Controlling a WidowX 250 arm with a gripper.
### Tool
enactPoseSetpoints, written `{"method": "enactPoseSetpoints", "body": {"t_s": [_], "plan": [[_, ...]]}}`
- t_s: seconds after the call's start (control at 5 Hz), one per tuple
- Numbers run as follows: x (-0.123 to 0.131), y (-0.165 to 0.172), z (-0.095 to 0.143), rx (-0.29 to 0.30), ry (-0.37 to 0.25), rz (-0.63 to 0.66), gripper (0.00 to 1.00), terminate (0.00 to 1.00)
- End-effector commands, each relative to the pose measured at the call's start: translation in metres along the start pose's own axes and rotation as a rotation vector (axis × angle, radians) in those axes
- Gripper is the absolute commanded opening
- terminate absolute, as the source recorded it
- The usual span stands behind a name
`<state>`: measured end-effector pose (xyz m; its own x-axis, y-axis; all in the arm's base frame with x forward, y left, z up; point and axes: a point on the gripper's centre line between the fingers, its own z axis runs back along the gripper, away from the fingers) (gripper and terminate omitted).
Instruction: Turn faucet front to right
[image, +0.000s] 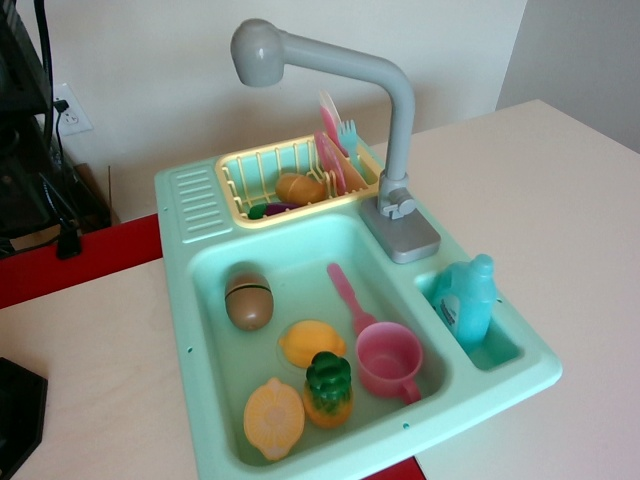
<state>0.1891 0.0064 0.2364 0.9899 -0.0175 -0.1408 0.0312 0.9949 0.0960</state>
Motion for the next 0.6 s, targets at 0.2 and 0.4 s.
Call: {"method": "enactPoseSetpoints", "body": {"t_s": [0.2, 0.4], "plan": [[0.015, 0.014, 0.009, -0.005, -0.028, 0.045, 1.00, 0.00], [0.026, 0.037, 0.012, -0.009, -0.033, 0.095, 1.00, 0.00]]}}
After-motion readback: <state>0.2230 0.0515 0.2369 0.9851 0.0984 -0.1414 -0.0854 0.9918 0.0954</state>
